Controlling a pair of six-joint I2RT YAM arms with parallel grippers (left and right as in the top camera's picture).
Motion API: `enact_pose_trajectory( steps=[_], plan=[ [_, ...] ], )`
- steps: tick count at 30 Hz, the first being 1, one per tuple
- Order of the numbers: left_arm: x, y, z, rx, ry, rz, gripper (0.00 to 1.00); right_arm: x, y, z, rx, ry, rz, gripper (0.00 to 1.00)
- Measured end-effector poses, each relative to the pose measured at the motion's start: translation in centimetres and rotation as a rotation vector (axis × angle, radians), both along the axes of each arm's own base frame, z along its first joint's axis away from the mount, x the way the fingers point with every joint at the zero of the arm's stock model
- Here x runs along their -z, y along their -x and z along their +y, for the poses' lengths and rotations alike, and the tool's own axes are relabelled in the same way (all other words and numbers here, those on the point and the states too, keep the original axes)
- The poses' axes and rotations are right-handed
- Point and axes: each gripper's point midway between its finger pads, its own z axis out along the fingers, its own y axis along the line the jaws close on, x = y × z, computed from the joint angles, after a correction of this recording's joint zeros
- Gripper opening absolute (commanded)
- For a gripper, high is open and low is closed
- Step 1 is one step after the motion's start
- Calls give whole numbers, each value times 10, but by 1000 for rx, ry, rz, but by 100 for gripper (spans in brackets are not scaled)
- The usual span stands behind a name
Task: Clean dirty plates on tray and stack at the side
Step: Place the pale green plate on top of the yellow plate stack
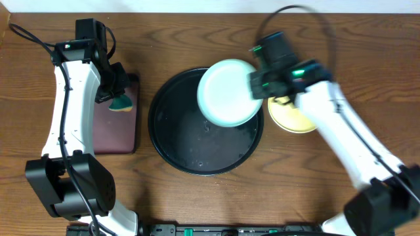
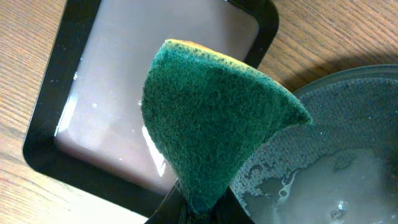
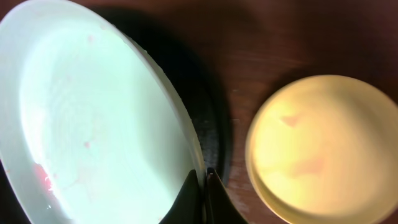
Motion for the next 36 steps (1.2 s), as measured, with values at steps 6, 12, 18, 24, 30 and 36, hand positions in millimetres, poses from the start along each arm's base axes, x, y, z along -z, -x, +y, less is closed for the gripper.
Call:
enact_pose_trajectory(
  steps=[6, 12, 18, 24, 30, 36],
  plan=[
    [0, 0, 0, 0, 0, 2, 8, -32, 4, -88, 198, -93, 18, 1],
    [0, 0, 0, 0, 0, 2, 7, -16, 19, -177, 434, -56, 105, 1],
    [0, 0, 0, 0, 0, 2, 7, 30, 31, -218, 543, -3, 154, 1],
    [0, 0, 0, 2, 0, 0, 7, 84, 38, -224, 558, 36, 157, 1],
    [0, 0, 0, 6, -1, 0, 7, 108, 33, -224, 557, 27, 108, 2],
    [0, 0, 1, 32, -12, 2, 7, 110, 28, -207, 502, 28, 92, 36]
  ],
)
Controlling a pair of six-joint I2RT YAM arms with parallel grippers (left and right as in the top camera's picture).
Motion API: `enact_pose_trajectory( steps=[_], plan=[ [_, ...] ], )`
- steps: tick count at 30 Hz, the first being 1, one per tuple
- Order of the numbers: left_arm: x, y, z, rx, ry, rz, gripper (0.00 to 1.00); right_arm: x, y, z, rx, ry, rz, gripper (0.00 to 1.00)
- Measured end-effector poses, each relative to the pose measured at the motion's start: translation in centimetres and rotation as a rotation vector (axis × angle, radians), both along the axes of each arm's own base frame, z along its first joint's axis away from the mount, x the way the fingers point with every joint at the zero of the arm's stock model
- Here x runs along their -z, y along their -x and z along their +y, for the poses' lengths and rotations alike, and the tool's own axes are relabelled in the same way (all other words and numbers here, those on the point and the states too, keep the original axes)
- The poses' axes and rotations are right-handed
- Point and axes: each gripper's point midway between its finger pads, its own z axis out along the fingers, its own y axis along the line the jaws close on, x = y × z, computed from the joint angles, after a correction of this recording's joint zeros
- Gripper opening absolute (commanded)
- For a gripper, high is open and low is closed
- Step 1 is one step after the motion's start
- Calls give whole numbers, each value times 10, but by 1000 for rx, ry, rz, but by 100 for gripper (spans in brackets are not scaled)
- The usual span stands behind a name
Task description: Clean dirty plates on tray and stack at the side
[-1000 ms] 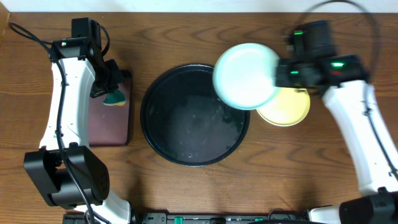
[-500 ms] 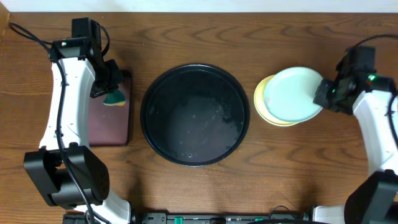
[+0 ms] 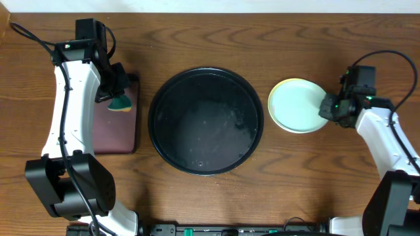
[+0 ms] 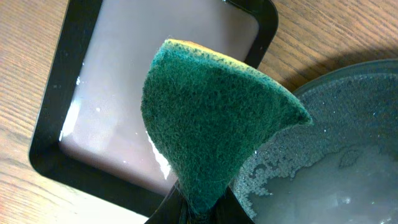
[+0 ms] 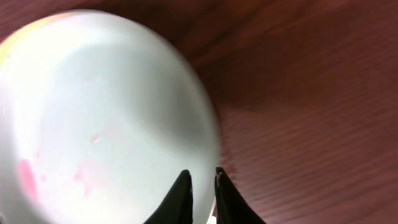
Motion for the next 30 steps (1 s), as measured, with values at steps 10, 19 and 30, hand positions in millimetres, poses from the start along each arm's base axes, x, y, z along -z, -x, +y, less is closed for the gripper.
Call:
enact_pose_trajectory(
  steps=[10, 19, 30],
  plan=[
    [0, -1, 1, 144, -33, 9, 7, -18, 2, 31, -86, -34, 65, 65],
    [10, -12, 14, 220, -86, -27, 8, -104, -41, 56, -183, -90, -104, 65],
    [52, -2, 44, 173, -110, 9, 7, -105, -36, 112, -329, -117, -106, 70]
  ],
)
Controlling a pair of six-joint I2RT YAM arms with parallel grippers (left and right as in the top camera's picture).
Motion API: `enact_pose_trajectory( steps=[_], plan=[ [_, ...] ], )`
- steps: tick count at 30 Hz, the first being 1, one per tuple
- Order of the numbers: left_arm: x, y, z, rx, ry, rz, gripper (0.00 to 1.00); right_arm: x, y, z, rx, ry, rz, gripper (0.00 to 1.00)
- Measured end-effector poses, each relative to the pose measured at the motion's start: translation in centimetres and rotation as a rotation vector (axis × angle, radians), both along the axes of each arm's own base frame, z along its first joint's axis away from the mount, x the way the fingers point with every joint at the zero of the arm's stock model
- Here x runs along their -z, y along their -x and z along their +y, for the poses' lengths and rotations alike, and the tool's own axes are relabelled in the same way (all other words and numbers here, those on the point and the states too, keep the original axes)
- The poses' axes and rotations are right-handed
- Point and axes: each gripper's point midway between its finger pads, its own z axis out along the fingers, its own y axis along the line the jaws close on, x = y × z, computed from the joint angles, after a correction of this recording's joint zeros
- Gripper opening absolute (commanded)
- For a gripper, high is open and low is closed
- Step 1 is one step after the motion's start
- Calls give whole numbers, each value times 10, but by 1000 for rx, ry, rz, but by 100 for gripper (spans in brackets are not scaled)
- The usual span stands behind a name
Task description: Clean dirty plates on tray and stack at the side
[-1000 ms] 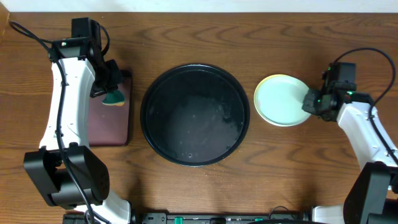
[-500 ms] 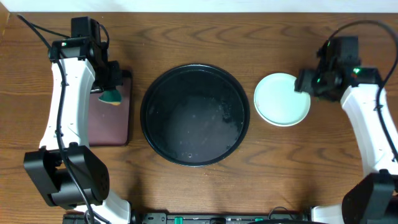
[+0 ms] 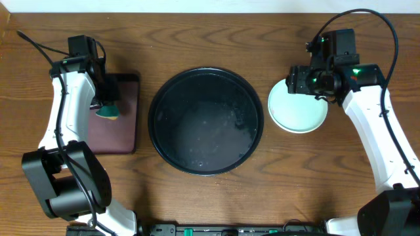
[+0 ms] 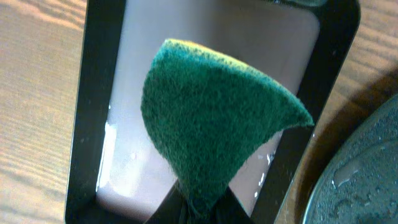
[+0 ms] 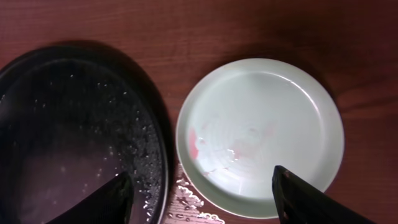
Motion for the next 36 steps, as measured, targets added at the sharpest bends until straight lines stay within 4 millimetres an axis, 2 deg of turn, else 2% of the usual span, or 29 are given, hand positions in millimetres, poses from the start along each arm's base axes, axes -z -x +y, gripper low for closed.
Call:
enact_pose_trajectory(
  steps=[4, 10, 13, 14, 17, 22, 23, 24, 27, 29, 32, 34, 36],
  plan=[
    [10, -21, 4, 12, -24, -95, 7, -1, 1, 9, -23, -2, -5, 70],
    [38, -14, 3, 23, -25, -88, 8, 1, 3, 10, -27, -3, 6, 70],
    [43, -9, 2, 29, -24, -72, 50, 1, 3, 10, -27, -3, 6, 71],
    [43, -9, 2, 27, -23, -74, 56, 1, 3, 10, -27, -3, 6, 71],
    [43, -10, 2, 29, -25, -78, 62, 1, 3, 10, -27, -3, 7, 71],
    [43, -7, 1, 28, -22, -63, 63, 1, 3, 10, -33, 0, 5, 73],
    [42, -4, 1, 29, -20, -56, 65, 0, 4, 10, -34, 1, 4, 73],
    [37, -2, 0, 28, -20, -54, 72, -1, 4, 10, -37, 2, 1, 75],
    [8, 1, 0, 12, -27, -107, 74, -13, 6, 8, -44, 7, -31, 77],
    [-31, 0, 0, -7, -43, -212, 74, -26, 5, 5, -41, 16, -69, 79],
    [-98, 2, 0, -33, -71, -397, 74, -65, 3, -11, -3, 51, -180, 88],
    [-143, 11, -2, -44, -89, -522, 74, -93, 5, -25, 37, 81, -261, 93],
    [-171, 20, -4, -49, -101, -598, 74, -125, 14, -41, 90, 119, -349, 99]
  ],
)
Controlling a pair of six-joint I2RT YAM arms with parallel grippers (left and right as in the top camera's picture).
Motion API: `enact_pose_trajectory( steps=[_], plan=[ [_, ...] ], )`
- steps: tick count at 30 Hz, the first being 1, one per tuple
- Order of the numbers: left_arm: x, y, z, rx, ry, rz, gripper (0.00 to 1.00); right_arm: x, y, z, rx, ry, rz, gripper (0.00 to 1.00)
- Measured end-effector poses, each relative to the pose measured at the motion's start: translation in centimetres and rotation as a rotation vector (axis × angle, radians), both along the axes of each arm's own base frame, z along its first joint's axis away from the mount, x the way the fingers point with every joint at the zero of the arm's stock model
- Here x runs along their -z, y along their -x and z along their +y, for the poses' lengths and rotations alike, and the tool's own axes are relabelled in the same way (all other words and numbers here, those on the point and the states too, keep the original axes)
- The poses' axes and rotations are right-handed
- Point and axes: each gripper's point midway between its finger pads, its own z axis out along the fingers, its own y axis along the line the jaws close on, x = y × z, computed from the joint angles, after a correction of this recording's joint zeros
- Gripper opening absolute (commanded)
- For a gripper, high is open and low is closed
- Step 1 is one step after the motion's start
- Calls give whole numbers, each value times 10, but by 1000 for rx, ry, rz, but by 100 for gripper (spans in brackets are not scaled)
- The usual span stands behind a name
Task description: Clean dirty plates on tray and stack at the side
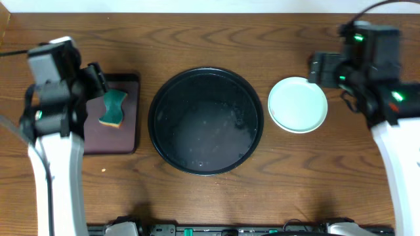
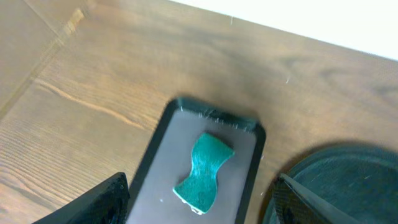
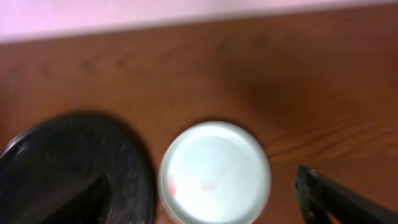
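Note:
The round black tray (image 1: 205, 121) sits mid-table, wet, with no plate on it. To its right a pale green plate (image 1: 297, 105) rests on the wood, with a pink smear near its left rim (image 3: 171, 183). The green sponge (image 1: 113, 107) lies loose in the dark rectangular dish (image 1: 128, 141) left of the tray. My left gripper (image 2: 200, 186) hangs high over the dish, open, with nothing held. High above the plate, my right gripper (image 3: 202, 177) is open too and holds nothing.
Bare wooden tabletop (image 1: 210, 196) surrounds the tray, the dish and the plate. The table's far edge (image 1: 210, 13) runs along the top of the overhead view. Both arms stand at the outer sides.
The sponge has left my left gripper and lies in the dish; that gripper is now open and higher up. My right gripper, still open, sits farther above the plate.
My right gripper held the pale green plate over the tray's right side while a yellow plate lay beside the tray. Then the green plate lay on the yellow one, with the gripper at its rim, then open above it. My left gripper held the sponge throughout, then released it.

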Motion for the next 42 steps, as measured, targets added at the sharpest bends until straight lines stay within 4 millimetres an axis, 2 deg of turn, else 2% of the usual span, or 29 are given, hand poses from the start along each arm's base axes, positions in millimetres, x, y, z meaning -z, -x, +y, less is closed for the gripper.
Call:
enact_pose_trajectory(
  steps=[3, 6, 7, 10, 14, 19, 23, 28, 33, 37, 42],
  plan=[
    [-26, 13, -3, -2, -13, -74, 74, -43, 21, -18, 65, 40, -127, 99],
    [-34, 18, -4, -2, -18, -97, 74, -90, 46, -28, 110, 49, -282, 99],
    [-35, 19, -4, -2, -19, -101, 74, -101, 55, -30, 114, 46, -314, 99],
    [-37, 20, -4, -2, -20, -105, 74, -121, 79, -33, 120, 38, -379, 99],
    [-36, 21, -4, -2, -19, -104, 75, -130, 106, -36, 124, 35, -408, 99],
    [-36, 21, -4, -2, -19, -104, 75, -114, 133, -40, 129, 52, -332, 99],
    [-36, 21, -4, -2, -19, -104, 75, -105, 140, -42, 134, 64, -292, 99],
    [-36, 21, -4, -3, -17, -104, 75, -102, 130, -41, 133, 64, -317, 99],
    [-36, 21, -4, -4, -17, -104, 75, -85, 107, -34, 66, 89, -400, 99],
    [-36, 21, -4, -4, -17, -105, 75, -60, 99, -26, -2, 85, -499, 99],
    [-36, 21, -4, -4, -16, -103, 75, -26, 106, -14, -75, 65, -631, 99]
  ],
)
